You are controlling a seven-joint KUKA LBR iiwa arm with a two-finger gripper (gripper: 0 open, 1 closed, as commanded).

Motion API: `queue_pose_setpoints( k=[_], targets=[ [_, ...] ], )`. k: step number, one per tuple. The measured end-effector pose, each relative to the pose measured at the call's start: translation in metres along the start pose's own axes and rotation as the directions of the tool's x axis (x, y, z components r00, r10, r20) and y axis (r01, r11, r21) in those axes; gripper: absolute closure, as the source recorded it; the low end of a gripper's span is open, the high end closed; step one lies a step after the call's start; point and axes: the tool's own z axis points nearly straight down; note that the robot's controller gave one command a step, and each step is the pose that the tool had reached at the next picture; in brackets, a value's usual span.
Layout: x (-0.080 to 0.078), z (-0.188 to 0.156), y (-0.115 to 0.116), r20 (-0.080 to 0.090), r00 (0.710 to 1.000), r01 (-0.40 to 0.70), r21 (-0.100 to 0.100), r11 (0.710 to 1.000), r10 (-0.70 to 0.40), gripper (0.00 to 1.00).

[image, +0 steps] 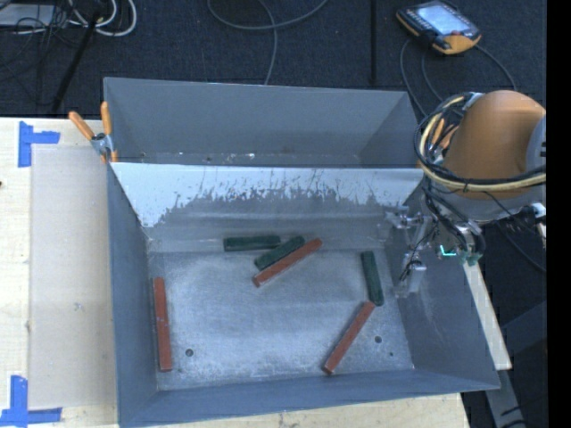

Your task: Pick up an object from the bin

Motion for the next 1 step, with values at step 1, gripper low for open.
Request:
queue_pose_setpoints(
  k=[1],
  targets=[
    [-0.0017, -0.0041, 0.0003, 0.007, 1.0, 0.002, 0.001, 1.0, -0.002, 0.0]
  ],
)
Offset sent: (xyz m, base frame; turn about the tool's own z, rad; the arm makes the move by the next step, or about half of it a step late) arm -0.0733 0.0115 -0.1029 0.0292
